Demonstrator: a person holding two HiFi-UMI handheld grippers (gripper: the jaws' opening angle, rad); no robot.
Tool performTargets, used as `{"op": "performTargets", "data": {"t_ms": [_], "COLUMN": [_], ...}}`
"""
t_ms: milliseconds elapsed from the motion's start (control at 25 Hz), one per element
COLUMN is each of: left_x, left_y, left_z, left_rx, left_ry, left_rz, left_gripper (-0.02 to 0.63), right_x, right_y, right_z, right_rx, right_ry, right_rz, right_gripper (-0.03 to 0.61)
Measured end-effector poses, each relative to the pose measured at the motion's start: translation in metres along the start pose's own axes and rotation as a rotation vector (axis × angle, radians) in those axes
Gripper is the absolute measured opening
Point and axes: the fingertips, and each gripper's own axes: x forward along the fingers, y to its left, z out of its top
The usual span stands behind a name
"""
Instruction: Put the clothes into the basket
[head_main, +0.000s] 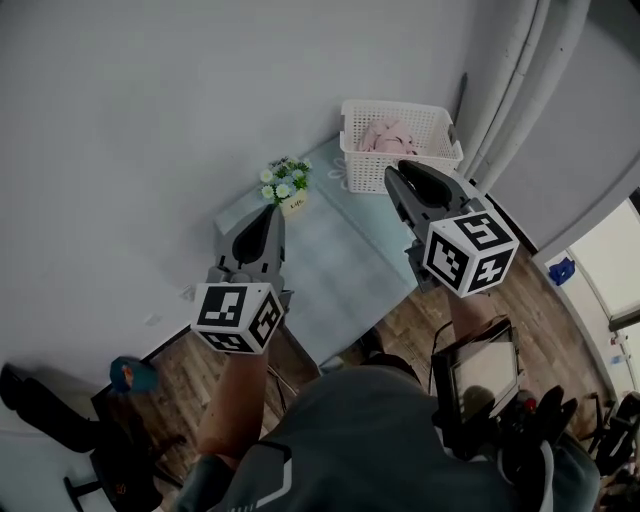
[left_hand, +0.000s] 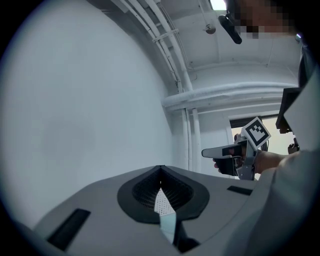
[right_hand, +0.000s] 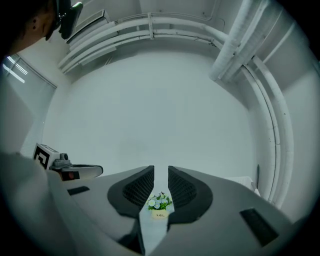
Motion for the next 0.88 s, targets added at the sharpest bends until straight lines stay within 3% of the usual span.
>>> {"op": "performTargets", "data": {"t_ms": [440,880], "left_x": [-0.007,-0.001], "left_y": [-0.024,-0.03], "left_z": [-0.008,-0.007], "left_rx": [0.022,0.037], "left_ry": [0.012,0.009], "left_rz": [-0.015,-0.037], "left_gripper": [0.009,0.009], "right_x": [-0.031,-0.037], "right_y": [-0.001,-0.003], "right_z": [-0.02,-0.018], "right_rx": [0.028,0.041], "right_ry": [0.002,-0.017], "right_rz": [-0.05,-0.051], "right_gripper": [0.016,0.014]}}
